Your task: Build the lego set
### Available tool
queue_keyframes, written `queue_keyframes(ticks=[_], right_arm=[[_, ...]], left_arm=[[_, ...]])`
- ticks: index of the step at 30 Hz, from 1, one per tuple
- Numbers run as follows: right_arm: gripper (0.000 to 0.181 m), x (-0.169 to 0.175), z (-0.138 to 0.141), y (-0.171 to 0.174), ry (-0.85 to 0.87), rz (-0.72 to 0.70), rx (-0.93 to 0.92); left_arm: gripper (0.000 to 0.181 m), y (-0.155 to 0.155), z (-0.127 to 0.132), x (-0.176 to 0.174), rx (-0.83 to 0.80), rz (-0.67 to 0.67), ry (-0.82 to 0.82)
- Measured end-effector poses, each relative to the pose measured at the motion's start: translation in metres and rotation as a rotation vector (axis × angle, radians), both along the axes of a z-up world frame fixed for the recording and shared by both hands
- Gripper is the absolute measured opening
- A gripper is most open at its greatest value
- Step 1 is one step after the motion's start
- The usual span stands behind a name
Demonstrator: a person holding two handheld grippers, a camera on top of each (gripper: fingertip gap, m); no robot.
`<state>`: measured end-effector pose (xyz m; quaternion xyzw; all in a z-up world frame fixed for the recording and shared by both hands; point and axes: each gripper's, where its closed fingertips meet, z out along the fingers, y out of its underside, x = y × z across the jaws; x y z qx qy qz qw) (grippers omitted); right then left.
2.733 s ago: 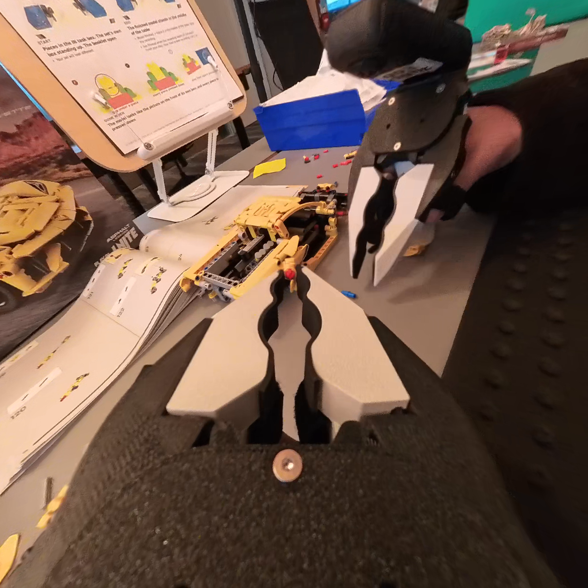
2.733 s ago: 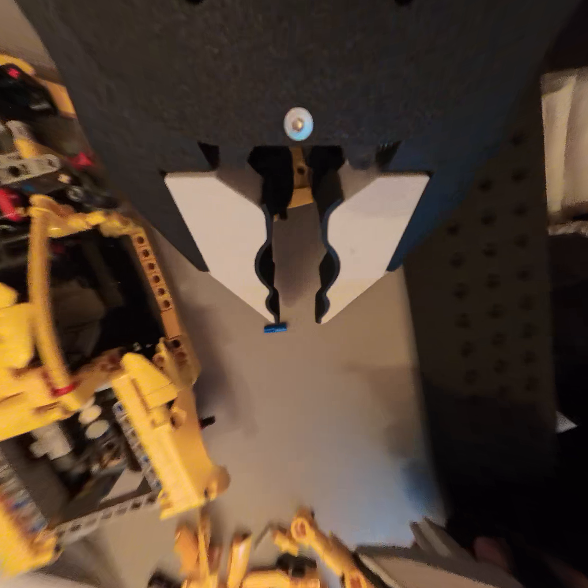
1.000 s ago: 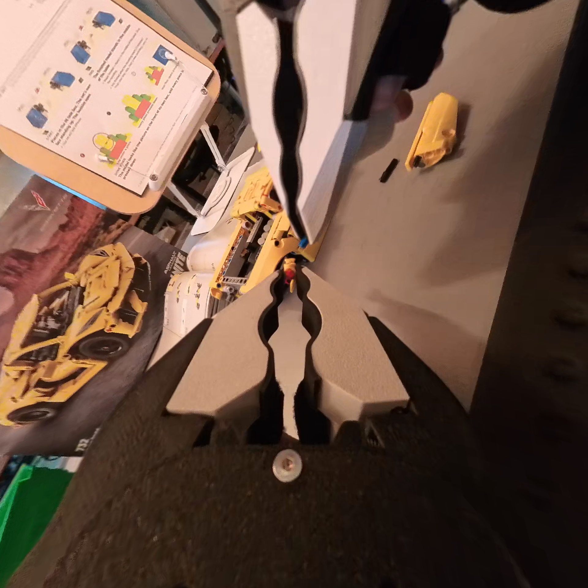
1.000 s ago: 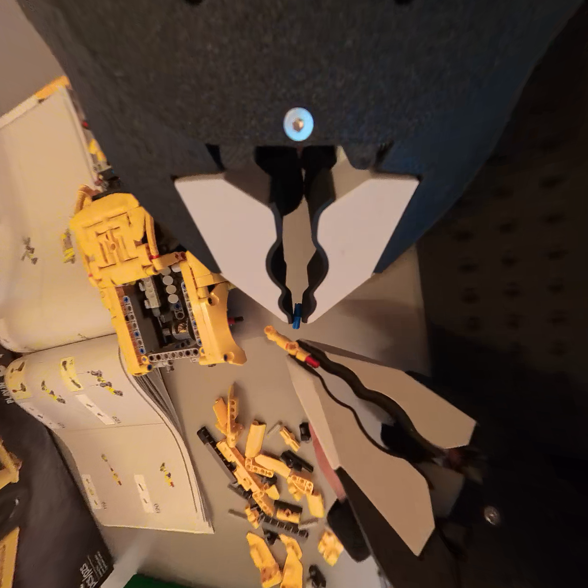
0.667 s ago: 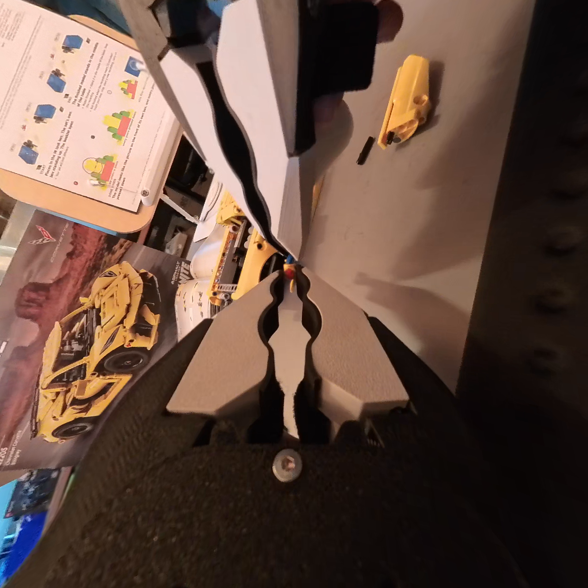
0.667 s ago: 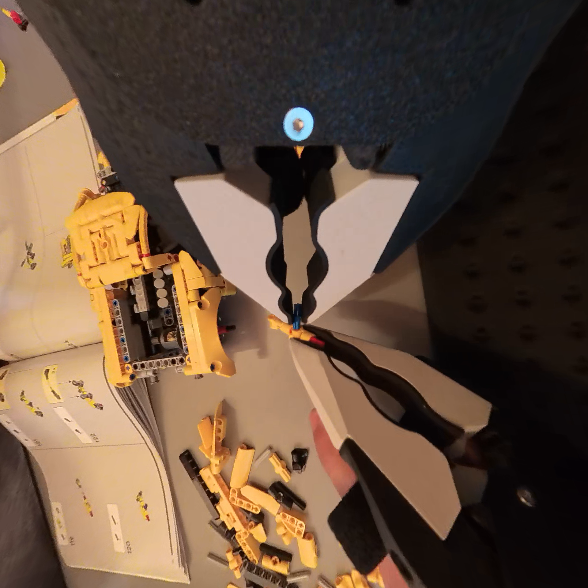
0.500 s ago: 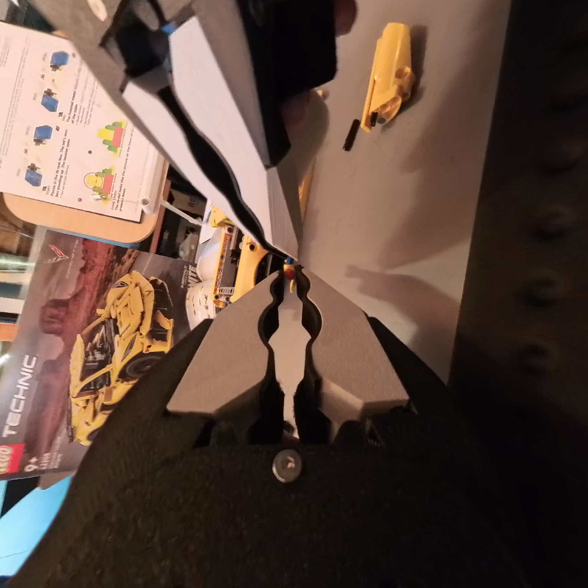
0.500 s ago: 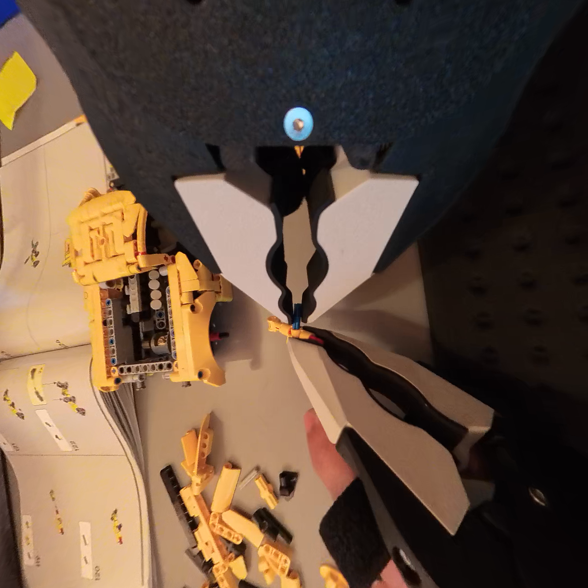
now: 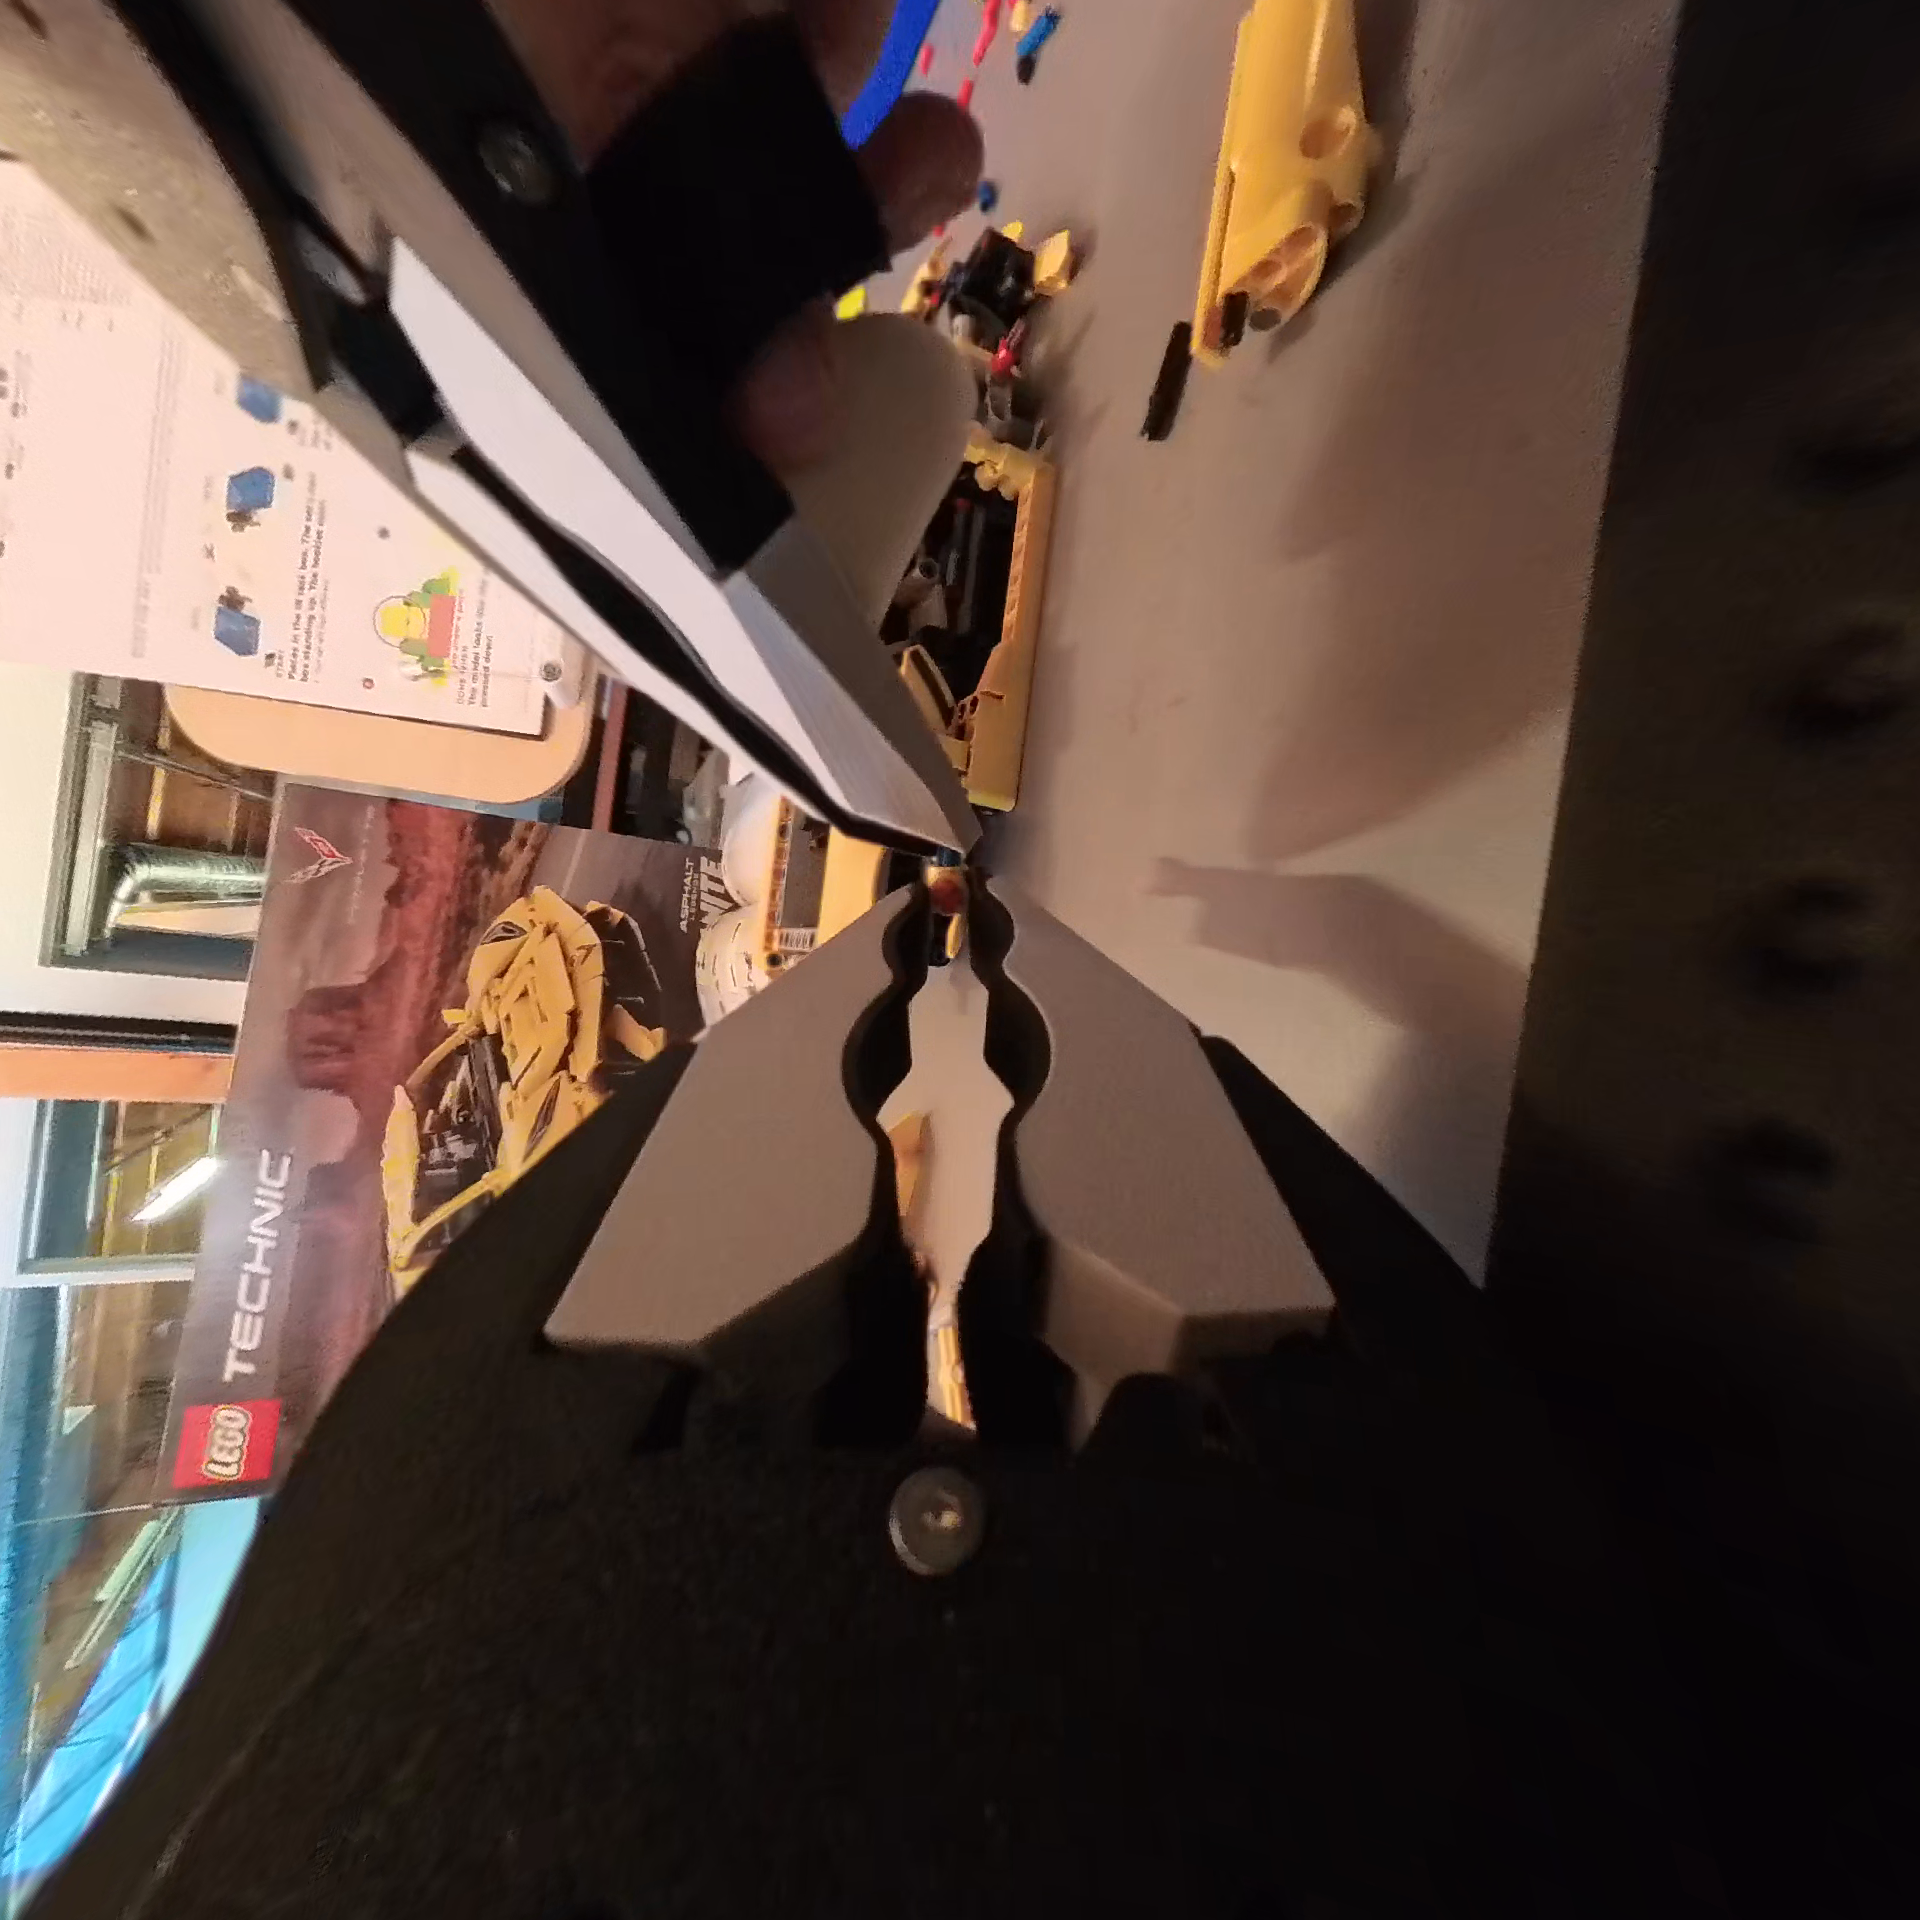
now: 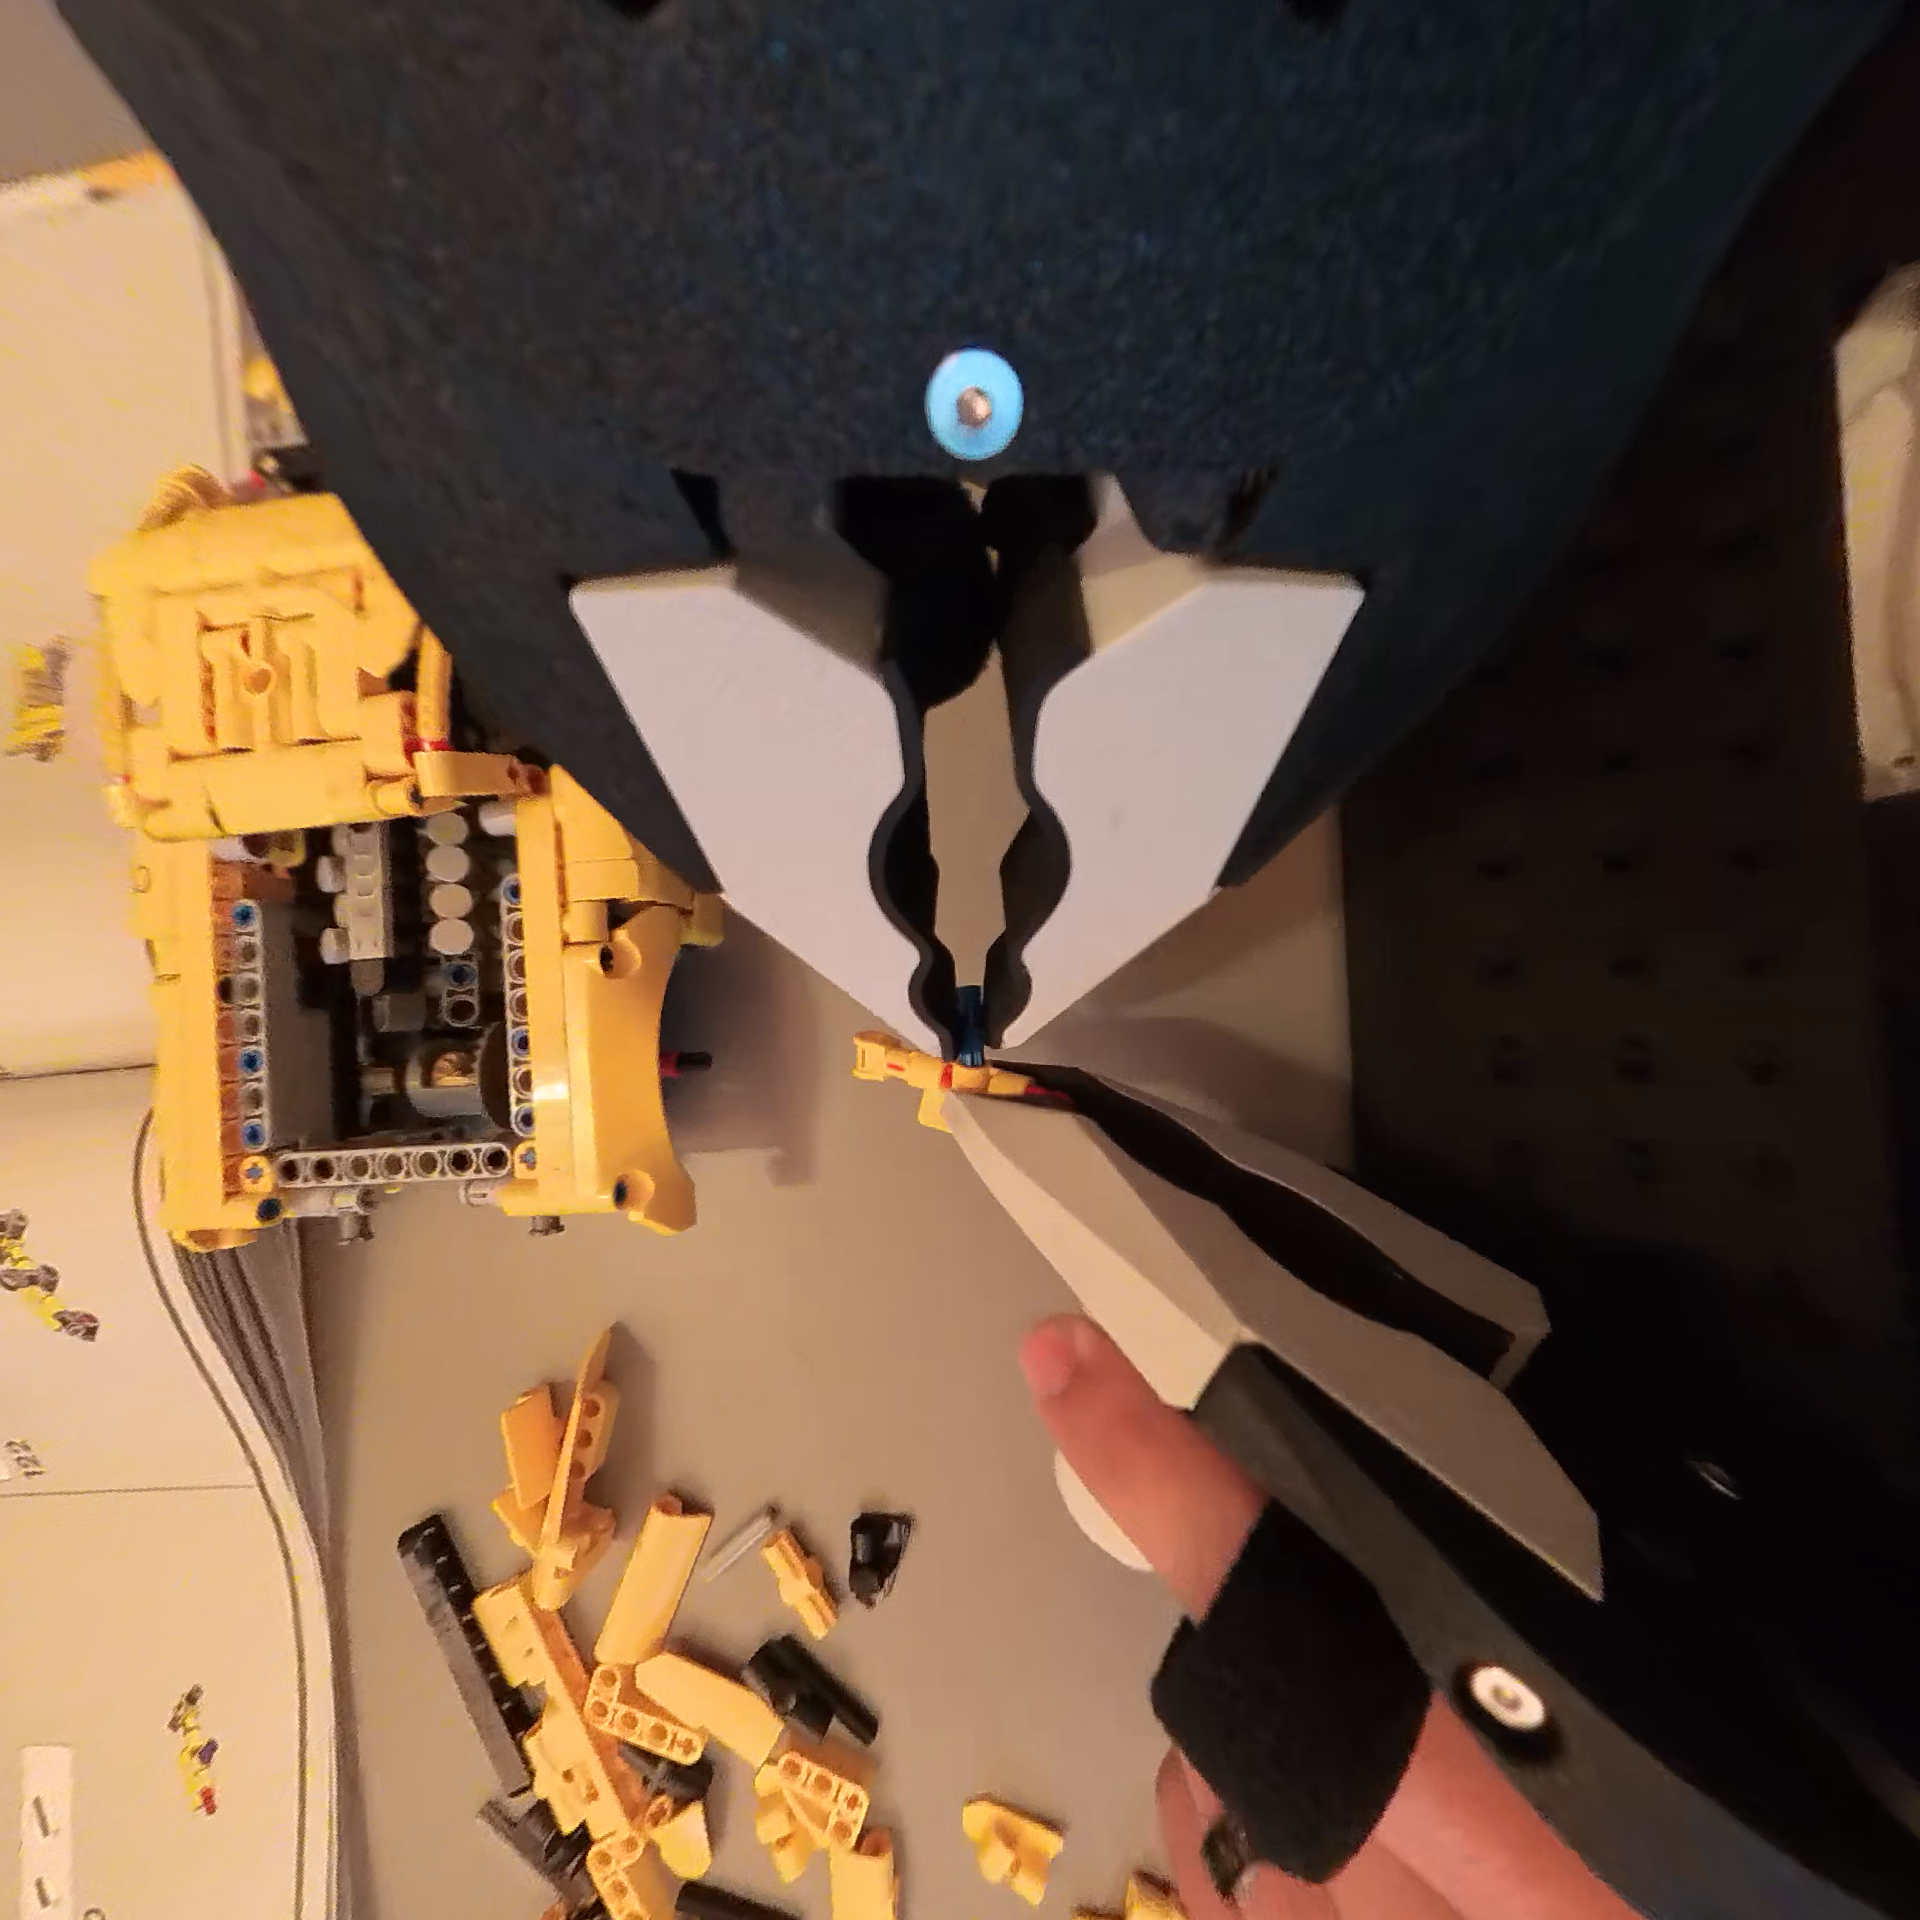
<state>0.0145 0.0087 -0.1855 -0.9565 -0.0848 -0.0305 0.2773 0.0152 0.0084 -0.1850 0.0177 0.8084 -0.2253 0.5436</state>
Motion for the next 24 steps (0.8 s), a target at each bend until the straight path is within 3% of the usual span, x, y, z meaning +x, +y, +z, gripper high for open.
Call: queue_keyframes(ticks=[6,11,14,21,24], right_arm=[[0.003,0.002,-0.004,0.002,0.080,-0.047,0.049],[0.005,0.004,-0.001,0.005,0.106,-0.064,0.107],[0.023,0.004,0.002,0.003,0.226,-0.107,0.137],[0.020,0.013,-0.010,-0.009,0.270,-0.187,0.242],[0.019,0.000,-0.013,-0.011,0.281,-0.178,0.251]], left_arm=[[0.006,0.001,-0.004,0.002,0.002,0.017,0.023],[0.006,0.005,-0.002,0.005,-0.090,0.032,0.082],[0.007,0.008,-0.001,0.006,-0.112,0.042,0.097],[0.007,0.020,0.005,0.010,-0.204,0.074,0.133],[0.007,0.032,0.005,0.015,-0.265,0.114,0.179]])
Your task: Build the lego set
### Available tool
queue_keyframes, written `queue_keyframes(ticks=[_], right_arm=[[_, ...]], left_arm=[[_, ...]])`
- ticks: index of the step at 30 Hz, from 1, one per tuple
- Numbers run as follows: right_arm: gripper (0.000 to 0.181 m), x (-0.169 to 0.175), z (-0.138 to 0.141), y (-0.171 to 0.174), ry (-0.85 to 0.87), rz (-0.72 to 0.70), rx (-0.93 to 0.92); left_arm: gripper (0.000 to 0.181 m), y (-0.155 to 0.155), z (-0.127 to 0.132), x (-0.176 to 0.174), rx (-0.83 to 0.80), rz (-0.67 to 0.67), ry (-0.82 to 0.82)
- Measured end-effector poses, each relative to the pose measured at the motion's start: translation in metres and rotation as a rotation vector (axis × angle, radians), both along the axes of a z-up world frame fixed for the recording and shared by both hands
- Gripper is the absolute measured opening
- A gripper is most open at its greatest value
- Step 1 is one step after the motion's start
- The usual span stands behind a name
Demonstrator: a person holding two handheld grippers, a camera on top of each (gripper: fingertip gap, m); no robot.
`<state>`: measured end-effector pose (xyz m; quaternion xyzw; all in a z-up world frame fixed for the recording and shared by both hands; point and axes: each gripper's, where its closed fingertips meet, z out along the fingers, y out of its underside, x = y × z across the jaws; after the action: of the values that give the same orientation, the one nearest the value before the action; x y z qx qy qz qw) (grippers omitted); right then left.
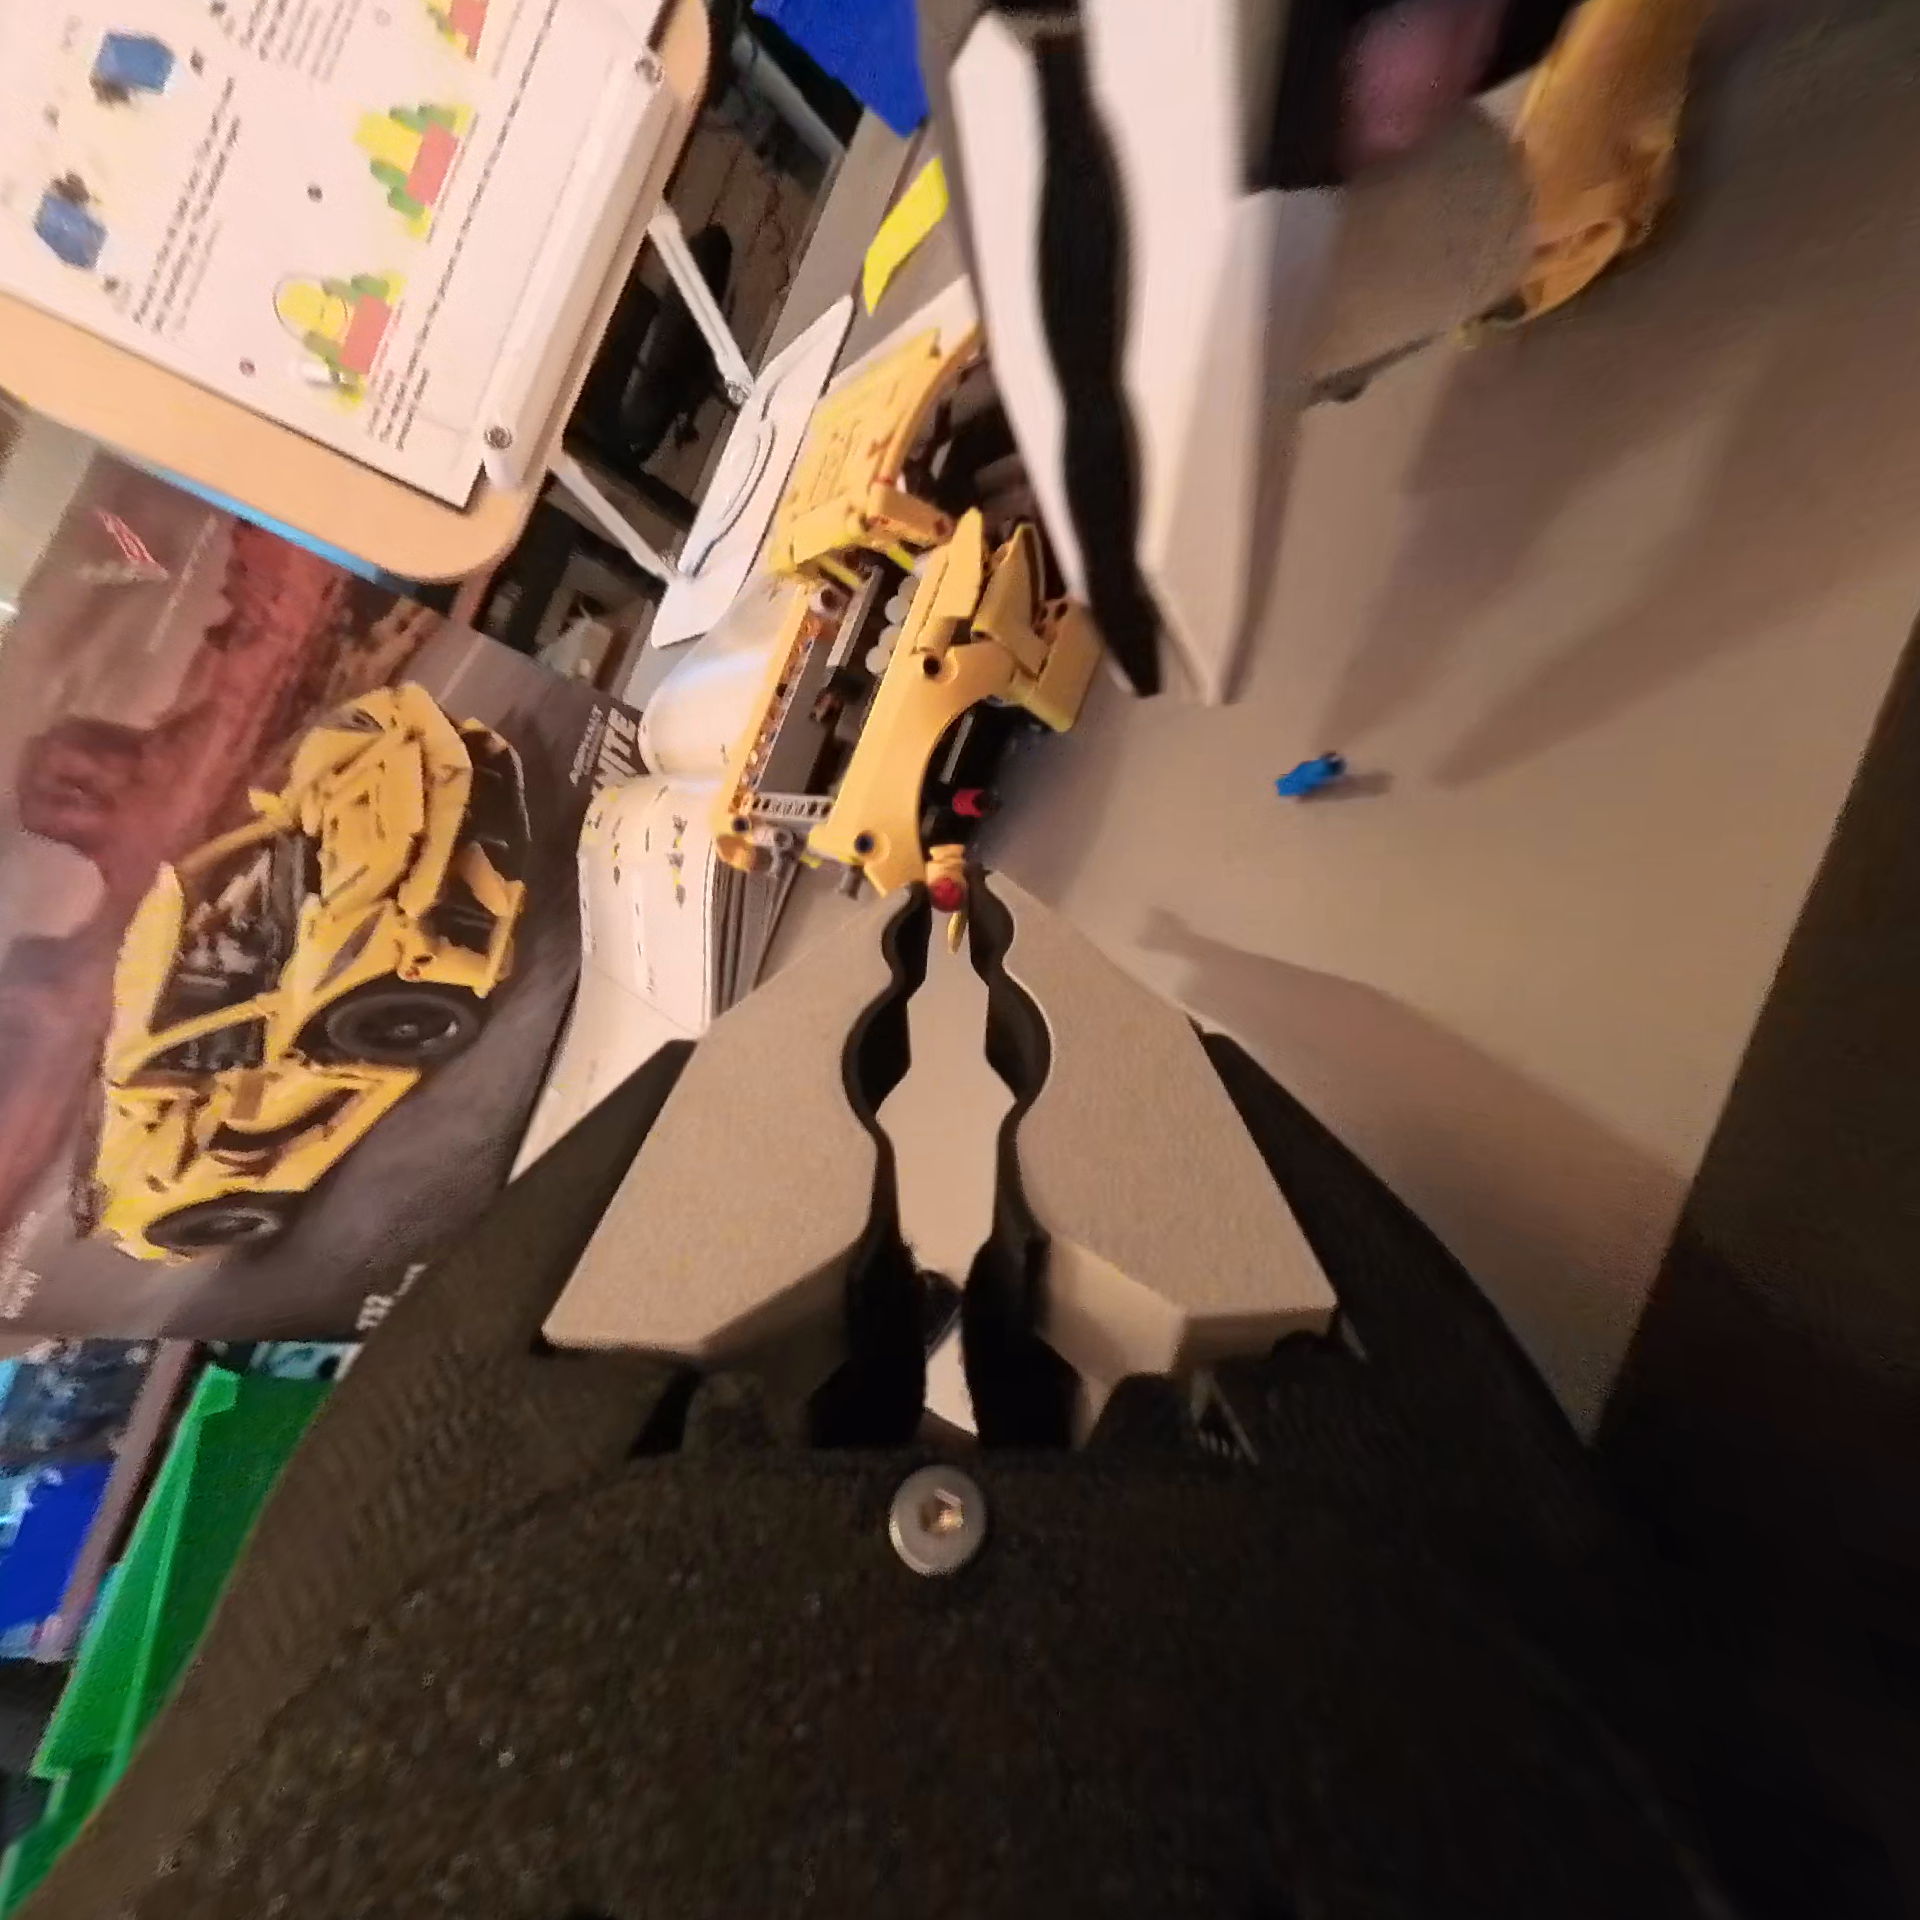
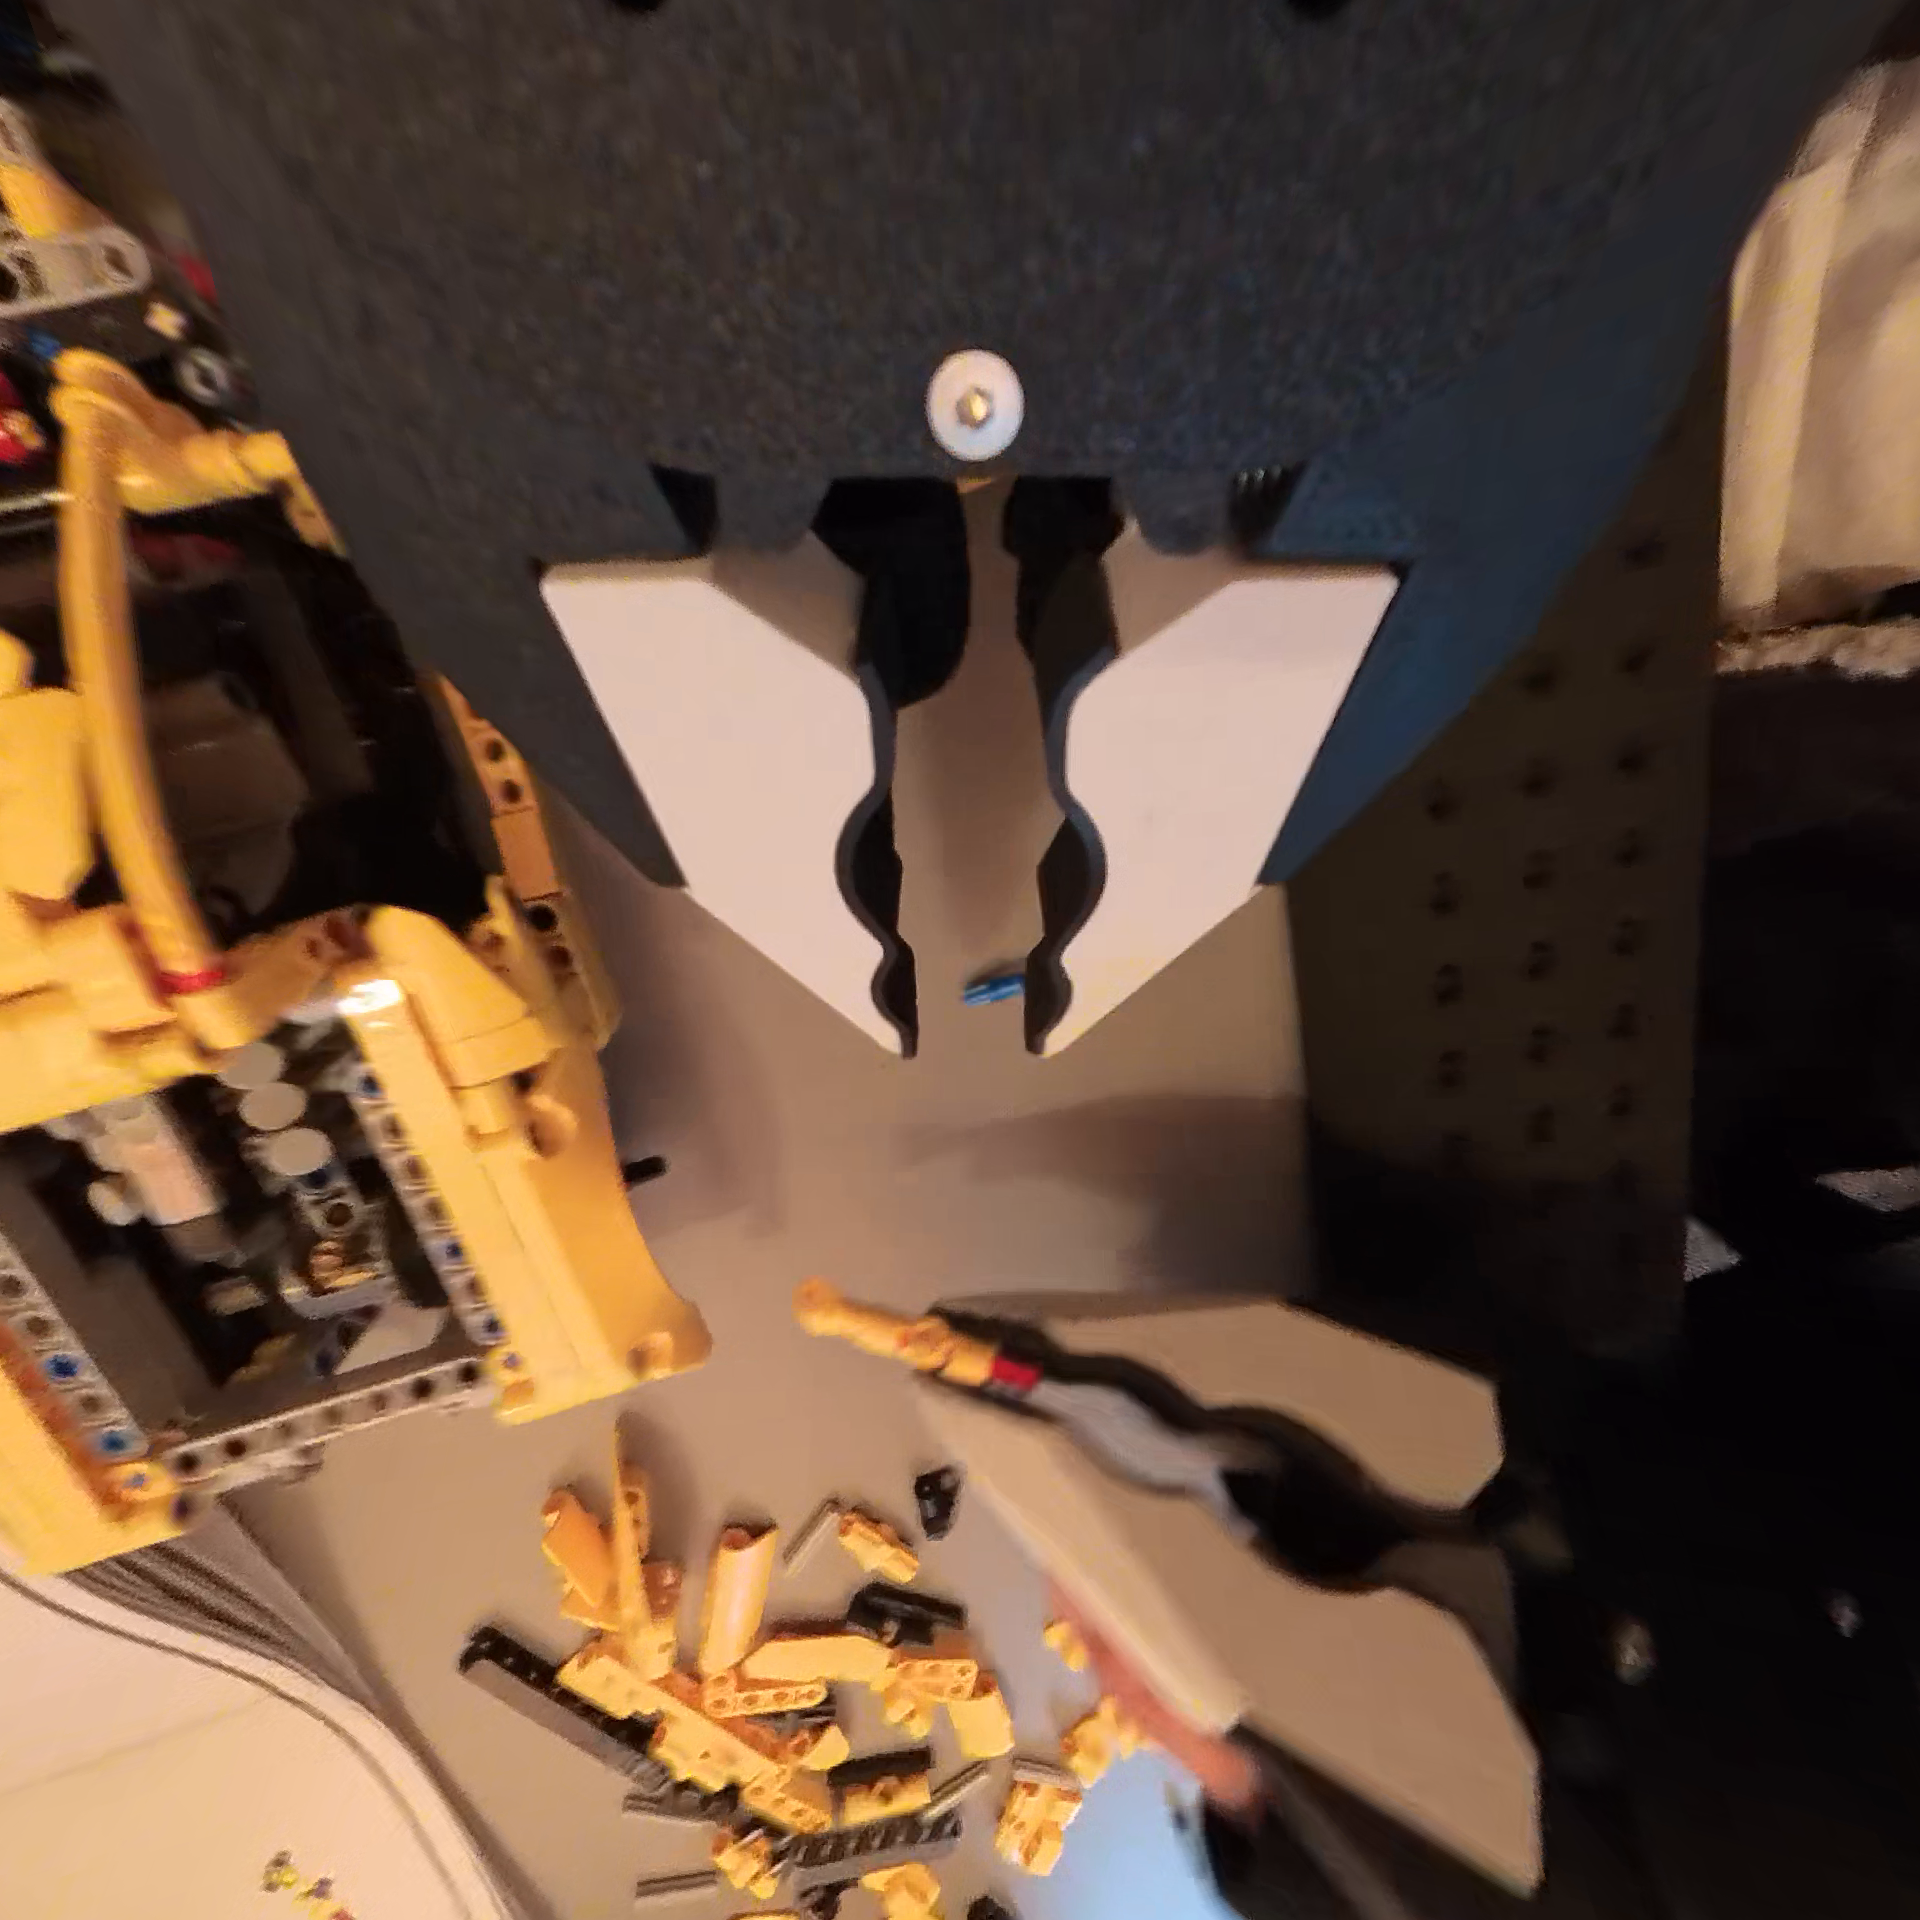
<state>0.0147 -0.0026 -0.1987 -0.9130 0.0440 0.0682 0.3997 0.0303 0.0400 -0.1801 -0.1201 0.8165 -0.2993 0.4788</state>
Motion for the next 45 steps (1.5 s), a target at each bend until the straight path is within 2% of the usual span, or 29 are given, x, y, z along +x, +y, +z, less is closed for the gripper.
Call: queue_keyframes(ticks=[4,7,9,12,18,26,31,38,43,45], right_arm=[[0.020,-0.012,-0.015,-0.008,-0.117,0.036,-0.072],[0.019,-0.015,-0.024,-0.007,-0.080,0.009,-0.099],[0.021,-0.023,-0.026,0.002,-0.042,0.002,-0.077],[0.024,-0.024,-0.033,0.018,-0.116,-0.009,-0.083],[0.023,-0.019,-0.033,0.032,-0.145,-0.054,-0.099],[0.025,-0.021,-0.032,0.058,-0.090,-0.026,-0.078],[0.022,-0.018,-0.033,0.050,-0.178,-0.009,-0.110],[0.020,-0.018,-0.033,0.044,-0.179,0.090,-0.117],[0.005,-0.011,-0.034,0.048,-0.228,0.079,-0.106],[0.005,-0.011,-0.034,0.047,-0.243,0.075,-0.086]], left_arm=[[0.007,-0.001,-0.003,0.000,-0.001,-0.007,0.016],[0.007,-0.001,-0.004,0.001,0.018,-0.003,0.008],[0.007,0.003,-0.002,0.003,0.010,0.019,0.005],[0.007,0.013,-0.001,0.009,-0.027,0.061,0.023],[0.007,0.034,0.003,0.014,-0.097,0.121,0.052],[0.007,0.045,0.009,0.016,-0.178,0.152,0.066],[0.007,0.044,0.009,0.015,-0.177,0.139,0.069],[0.007,0.040,0.008,0.013,-0.165,0.119,0.070],[0.007,0.039,0.006,0.013,-0.161,0.112,0.077],[0.007,0.038,0.005,0.012,-0.157,0.106,0.078]])
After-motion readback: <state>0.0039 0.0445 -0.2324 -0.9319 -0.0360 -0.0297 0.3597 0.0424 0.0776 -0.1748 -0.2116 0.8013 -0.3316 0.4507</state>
